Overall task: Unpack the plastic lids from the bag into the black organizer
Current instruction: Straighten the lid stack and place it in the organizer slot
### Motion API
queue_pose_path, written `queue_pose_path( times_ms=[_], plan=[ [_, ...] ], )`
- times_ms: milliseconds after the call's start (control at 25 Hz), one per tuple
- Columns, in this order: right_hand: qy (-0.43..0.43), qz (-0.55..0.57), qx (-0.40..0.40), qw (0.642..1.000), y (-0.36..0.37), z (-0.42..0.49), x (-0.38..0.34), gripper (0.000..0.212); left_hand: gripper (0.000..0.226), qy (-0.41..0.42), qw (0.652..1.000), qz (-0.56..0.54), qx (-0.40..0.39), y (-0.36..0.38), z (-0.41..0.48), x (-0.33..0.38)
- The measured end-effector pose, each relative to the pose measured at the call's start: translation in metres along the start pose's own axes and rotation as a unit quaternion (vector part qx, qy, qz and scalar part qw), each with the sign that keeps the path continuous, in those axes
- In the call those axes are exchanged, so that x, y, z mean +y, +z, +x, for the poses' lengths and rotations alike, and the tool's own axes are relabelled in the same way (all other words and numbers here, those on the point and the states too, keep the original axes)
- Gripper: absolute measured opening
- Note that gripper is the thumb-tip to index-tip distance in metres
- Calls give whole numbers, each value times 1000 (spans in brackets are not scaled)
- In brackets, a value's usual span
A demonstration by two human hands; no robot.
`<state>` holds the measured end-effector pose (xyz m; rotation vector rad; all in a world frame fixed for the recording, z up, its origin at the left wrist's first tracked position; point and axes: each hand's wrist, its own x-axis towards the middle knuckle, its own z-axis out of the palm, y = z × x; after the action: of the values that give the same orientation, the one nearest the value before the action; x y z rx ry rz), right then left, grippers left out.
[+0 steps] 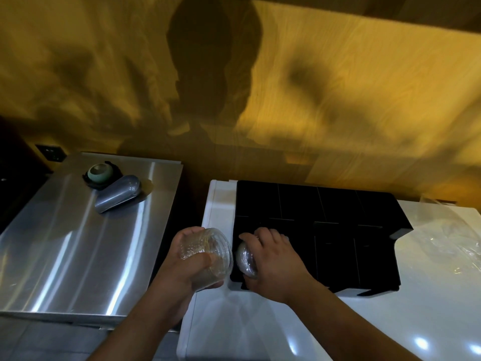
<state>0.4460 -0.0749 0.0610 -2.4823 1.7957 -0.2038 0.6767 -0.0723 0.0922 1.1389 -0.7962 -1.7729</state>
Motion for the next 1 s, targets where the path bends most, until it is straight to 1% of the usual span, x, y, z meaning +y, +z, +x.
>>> queue_pose_path(
  times_ms=[120, 240, 400, 480, 600, 680, 720, 760, 800, 840, 880, 920, 960, 1000],
  plan=[
    [-18, -37, -32, 999, 6, 5, -1, 97, 70, 0, 1000, 0, 1, -2, -3, -1],
    [-26, -65, -45, 997, 12, 10, -4, 102, 71, -3, 1000, 4, 5, -5, -4, -4],
    [-16, -90, -59, 994, 22, 7, -8, 113, 68, 3, 1000, 12, 5, -4, -5, -8],
    [-13, -98, -50, 994, 29, 3, -8, 117, 68, 4, 1000, 18, 0, -3, -6, -10],
    [0, -105, -57, 993, 30, 0, -8, 115, 62, 7, 1000, 25, -2, -1, -5, -10],
    [5, -96, -70, 993, 23, 0, -8, 105, 65, 9, 1000, 28, -8, 3, -5, -9],
    [-4, -79, -66, 995, 17, -2, -8, 94, 68, 10, 999, 31, -10, 5, -4, -8],
    [-18, -50, -45, 998, 10, -7, -7, 77, 69, 12, 999, 36, -8, 7, -4, -7],
    [-14, -3, -7, 1000, 2, -12, -6, 58, 68, 18, 999, 44, -6, 10, -4, -5],
    [26, 74, 37, 996, -6, -17, -5, 43, 66, 28, 998, 57, -4, 12, -3, -3],
    [93, 192, 55, 975, -20, -20, -7, 31, 66, 42, 996, 77, -7, 15, -3, -2],
    [162, 339, 48, 926, -33, -21, -11, 26, 68, 56, 993, 100, -16, 18, -2, -1],
    [217, 486, 6, 846, -45, -21, -16, 27, 71, 67, 990, 123, -31, 22, -2, -1],
    [244, 594, -52, 765, -54, -19, -20, 31, 74, 75, 986, 140, -48, 27, -2, 0]
  ],
)
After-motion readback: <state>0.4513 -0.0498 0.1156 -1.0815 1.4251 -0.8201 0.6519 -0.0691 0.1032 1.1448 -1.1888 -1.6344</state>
